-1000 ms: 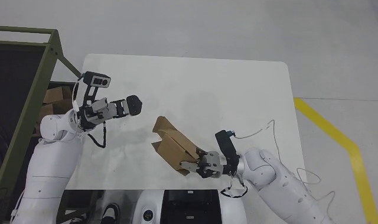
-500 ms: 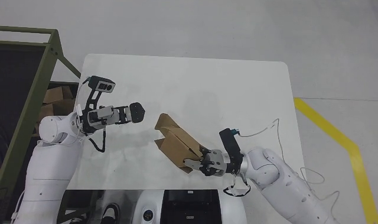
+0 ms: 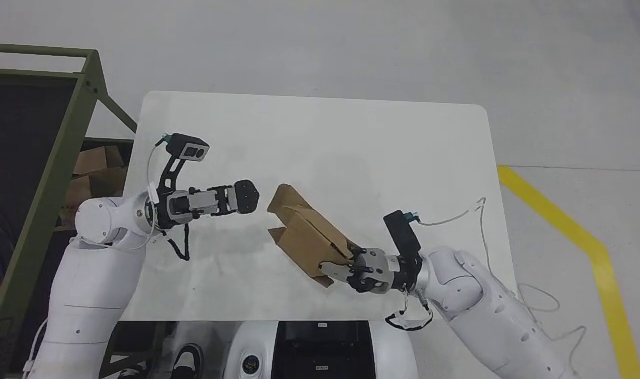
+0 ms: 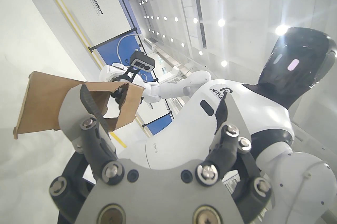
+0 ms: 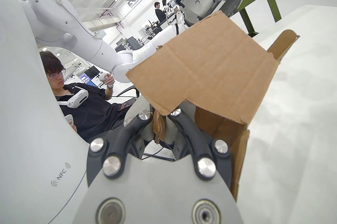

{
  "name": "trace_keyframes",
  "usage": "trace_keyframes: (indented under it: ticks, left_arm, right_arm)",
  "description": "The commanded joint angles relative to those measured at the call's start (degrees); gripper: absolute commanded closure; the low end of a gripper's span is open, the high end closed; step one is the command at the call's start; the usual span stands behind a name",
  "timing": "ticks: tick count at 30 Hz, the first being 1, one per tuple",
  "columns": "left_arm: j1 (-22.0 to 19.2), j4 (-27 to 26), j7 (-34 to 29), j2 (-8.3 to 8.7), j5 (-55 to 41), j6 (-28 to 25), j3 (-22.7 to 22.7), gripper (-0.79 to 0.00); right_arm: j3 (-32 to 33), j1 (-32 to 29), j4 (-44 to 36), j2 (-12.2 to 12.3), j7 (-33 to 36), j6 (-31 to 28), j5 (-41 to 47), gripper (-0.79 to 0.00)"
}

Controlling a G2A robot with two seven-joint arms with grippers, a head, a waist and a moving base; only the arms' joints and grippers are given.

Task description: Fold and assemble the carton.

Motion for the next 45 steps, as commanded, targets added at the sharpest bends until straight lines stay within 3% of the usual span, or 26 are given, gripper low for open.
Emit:
trace_keyframes:
  ticks: [1,19,37,45]
  left_arm:
    - [-0.02,-0.47,-0.01,0.00,0.77,0.03,0.65,-0.785]
    - [-1.80,-2.91,-5.77,0.69,0.72,5.76,4.44,-0.785]
    - [-2.82,-4.57,-3.95,1.30,4.63,3.94,10.18,-0.785]
    - [-3.12,-5.03,-5.78,2.14,3.55,5.76,11.19,-0.785]
  right_arm:
    - [0.29,0.12,-0.78,0.68,2.36,0.00,2.16,0.000]
    - [3.24,-0.83,-5.10,5.25,16.82,0.00,17.60,0.000]
    - [1.83,0.99,-5.28,5.07,19.56,0.00,19.83,0.000]
    - [1.94,1.05,-5.12,4.92,19.22,0.00,19.57,0.000]
